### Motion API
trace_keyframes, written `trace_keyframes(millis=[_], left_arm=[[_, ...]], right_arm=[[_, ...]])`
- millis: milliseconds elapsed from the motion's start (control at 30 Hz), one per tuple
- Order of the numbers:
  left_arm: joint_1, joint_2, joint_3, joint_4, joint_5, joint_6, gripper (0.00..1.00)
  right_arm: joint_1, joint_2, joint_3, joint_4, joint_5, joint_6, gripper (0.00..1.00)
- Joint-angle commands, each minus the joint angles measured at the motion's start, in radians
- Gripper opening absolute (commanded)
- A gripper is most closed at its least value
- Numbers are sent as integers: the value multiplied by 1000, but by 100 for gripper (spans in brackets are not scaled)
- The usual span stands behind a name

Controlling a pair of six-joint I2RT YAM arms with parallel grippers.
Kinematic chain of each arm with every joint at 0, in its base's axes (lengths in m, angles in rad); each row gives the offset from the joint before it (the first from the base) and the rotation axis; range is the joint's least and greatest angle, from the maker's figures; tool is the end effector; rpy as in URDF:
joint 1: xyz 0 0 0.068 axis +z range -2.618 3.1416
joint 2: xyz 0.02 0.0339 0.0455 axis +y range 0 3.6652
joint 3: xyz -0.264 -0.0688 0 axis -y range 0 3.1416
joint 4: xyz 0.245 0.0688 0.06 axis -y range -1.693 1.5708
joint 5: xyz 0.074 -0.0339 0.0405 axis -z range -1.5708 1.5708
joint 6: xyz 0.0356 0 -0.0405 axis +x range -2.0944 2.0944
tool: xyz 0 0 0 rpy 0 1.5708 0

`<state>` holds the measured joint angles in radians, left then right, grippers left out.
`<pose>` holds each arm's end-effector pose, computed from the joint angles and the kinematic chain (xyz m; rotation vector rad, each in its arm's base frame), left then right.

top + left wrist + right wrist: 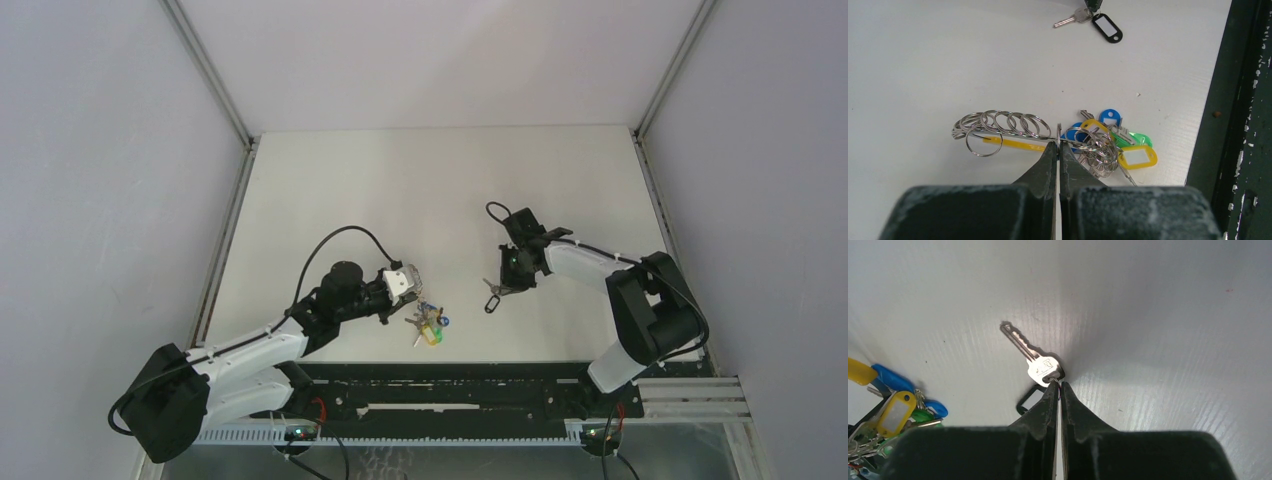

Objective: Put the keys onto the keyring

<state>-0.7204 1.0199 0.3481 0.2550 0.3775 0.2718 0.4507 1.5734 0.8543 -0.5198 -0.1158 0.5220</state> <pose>0.1483 -0.1476 0.1896 1.1718 1.6421 -0.6626 0.2504 0.1257 0.1579 0.0747 2.8778 0.3729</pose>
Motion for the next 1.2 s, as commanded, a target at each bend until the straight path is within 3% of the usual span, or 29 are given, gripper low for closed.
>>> trace_keyframes(millis=[0,167,267,467,900,1167], left_arm=[[1,-20,71,21,17,-14,0],[1,-20,71,21,15,-14,0],[1,-21,71,21,16,-14,0],[1,-25,70,22,15,-16,0],[0,-33,66,30,12,-20,0],[1,-37,64,30,9,-19,0]], right_arm=[[-22,13,34,23,1,25,0],[-39,1,34,27,22,29,3],[-45,-16,33,24,32,25,11],[-41,-119,17,10,21,2,44],[32,-193,-102,1,3,39,57],[98,-134,-115,61,-9,84,57]])
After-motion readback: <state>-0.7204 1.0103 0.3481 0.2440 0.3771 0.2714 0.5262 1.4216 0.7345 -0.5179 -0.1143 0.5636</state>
